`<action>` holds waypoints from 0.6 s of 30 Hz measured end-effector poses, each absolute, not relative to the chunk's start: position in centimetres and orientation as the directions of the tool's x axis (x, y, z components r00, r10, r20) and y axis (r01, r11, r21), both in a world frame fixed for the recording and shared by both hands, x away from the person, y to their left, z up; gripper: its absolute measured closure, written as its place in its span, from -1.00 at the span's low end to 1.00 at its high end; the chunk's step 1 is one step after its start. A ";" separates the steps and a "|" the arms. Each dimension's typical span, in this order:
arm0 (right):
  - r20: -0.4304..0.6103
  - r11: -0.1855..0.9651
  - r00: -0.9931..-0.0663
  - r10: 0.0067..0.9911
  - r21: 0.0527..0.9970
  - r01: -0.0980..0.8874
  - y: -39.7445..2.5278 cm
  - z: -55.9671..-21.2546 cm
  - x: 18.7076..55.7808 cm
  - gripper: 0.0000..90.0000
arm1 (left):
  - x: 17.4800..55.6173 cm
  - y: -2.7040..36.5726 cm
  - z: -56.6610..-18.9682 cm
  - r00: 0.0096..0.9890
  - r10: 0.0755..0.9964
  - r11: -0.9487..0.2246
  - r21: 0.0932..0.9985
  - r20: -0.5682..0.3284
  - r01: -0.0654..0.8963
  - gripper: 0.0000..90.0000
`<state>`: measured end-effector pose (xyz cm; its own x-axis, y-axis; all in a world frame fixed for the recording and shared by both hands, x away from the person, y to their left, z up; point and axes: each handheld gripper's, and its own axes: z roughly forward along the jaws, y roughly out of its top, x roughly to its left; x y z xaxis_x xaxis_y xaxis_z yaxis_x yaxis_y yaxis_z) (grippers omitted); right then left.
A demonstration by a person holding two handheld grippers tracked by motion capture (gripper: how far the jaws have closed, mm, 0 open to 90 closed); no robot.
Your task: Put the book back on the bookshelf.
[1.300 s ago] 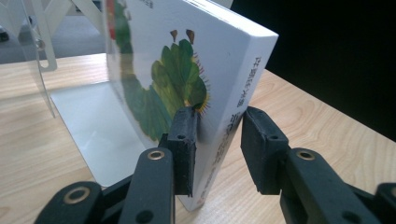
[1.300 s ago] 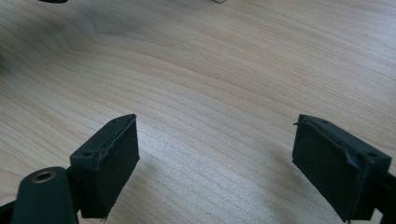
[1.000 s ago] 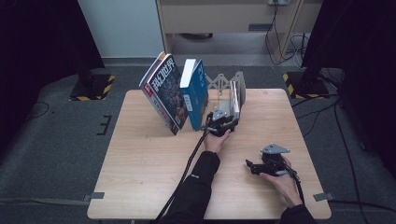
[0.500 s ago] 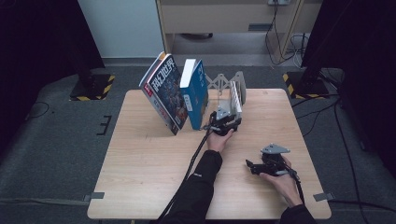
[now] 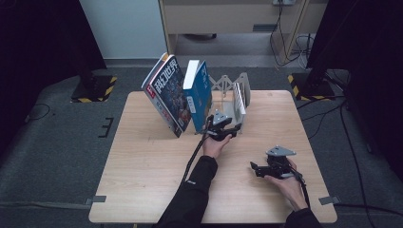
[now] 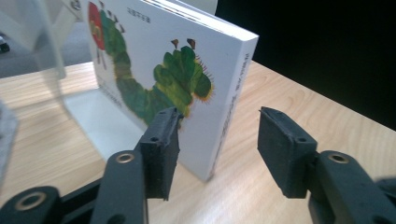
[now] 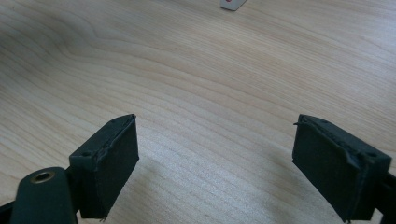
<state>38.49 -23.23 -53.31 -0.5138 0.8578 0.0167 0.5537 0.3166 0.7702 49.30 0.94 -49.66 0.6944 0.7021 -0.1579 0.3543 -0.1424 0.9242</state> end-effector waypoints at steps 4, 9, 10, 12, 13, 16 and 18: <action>0.021 0.302 -0.498 0.867 0.773 0.558 -23.4 -53.1 38.6 -0.69 | 47.7 3.0 -48.8 0.691 0.707 -0.168 0.914 -0.149 0.369 -0.03; 0.015 0.303 -0.494 0.869 0.774 0.556 -23.5 -52.9 38.6 -0.72 | 45.4 5.9 -47.8 0.676 0.721 -0.185 0.897 -0.154 0.402 -0.11; 0.014 0.300 -0.488 0.873 0.773 0.559 -23.5 -52.9 38.6 -0.73 | 45.0 6.5 -47.7 0.675 0.720 -0.180 0.895 -0.162 0.408 -0.12; 0.020 0.289 -0.478 0.878 0.774 0.563 -23.6 -52.8 38.6 -0.73 | 44.1 7.5 -47.5 0.666 0.728 -0.178 0.893 -0.164 0.414 -0.14; 0.021 0.287 -0.476 0.879 0.773 0.565 -23.6 -52.8 38.6 -0.73 | 43.7 8.1 -47.3 0.664 0.731 -0.188 0.890 -0.157 0.416 -0.15; 0.015 0.288 -0.473 0.881 0.776 0.562 -23.7 -52.7 38.6 -0.74 | 42.4 9.7 -47.1 0.662 0.736 -0.204 0.886 -0.142 0.417 -0.20; 0.017 0.285 -0.468 0.883 0.773 0.566 -23.7 -52.6 38.5 -0.74 | 41.7 10.6 -47.0 0.662 0.739 -0.222 0.885 -0.121 0.410 -0.21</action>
<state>38.51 -23.72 -52.63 -0.4684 0.8833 0.0170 0.5661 0.2853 0.7734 41.66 10.63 -46.99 0.6624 0.7393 -0.1211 0.4100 -0.2224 0.8846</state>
